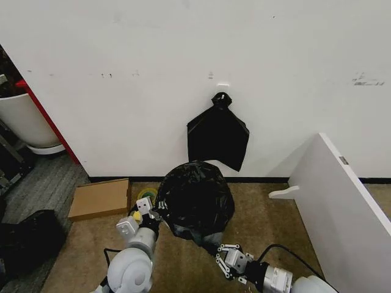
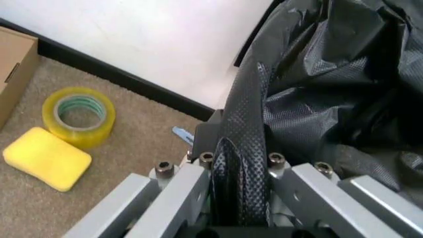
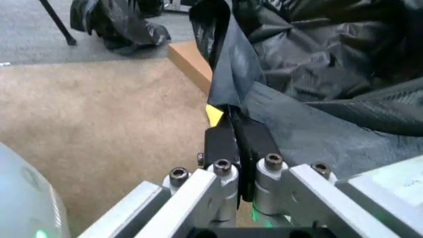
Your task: Place the garbage bag over the trash bin.
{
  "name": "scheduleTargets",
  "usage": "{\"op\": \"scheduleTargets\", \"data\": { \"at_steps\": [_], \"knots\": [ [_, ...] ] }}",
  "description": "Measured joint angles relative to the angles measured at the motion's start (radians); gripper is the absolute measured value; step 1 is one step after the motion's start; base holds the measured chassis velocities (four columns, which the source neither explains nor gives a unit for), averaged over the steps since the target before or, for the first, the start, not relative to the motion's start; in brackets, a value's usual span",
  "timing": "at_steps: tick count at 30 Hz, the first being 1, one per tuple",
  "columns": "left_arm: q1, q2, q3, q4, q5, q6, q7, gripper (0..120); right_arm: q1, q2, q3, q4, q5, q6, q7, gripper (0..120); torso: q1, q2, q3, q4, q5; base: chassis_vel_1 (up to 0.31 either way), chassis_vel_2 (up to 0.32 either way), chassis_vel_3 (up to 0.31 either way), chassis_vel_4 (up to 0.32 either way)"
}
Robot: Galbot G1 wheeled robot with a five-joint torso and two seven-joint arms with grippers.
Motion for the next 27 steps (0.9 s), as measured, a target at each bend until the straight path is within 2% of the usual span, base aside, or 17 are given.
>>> {"op": "scheduleTargets", "data": {
  "at_steps": [14,27],
  "knots": [
    [0.007,0.002,-0.001,-0.052,-0.059,0.044,-0.033,3,0.082,0.044,-0.034,-0.117,-0.122,0.046,-0.017,0,0.000,0.000,0.000,0.0000,0.0000,0.000,0.000,0.000,0.000],
    [0.023,0.014,-0.004,-0.074,-0.073,0.060,-0.036,3,0.102,0.036,-0.022,-0.184,-0.132,0.047,-0.014,0,0.000,0.000,0.000,0.0000,0.0000,0.000,0.000,0.000,0.000]
  ]
}}
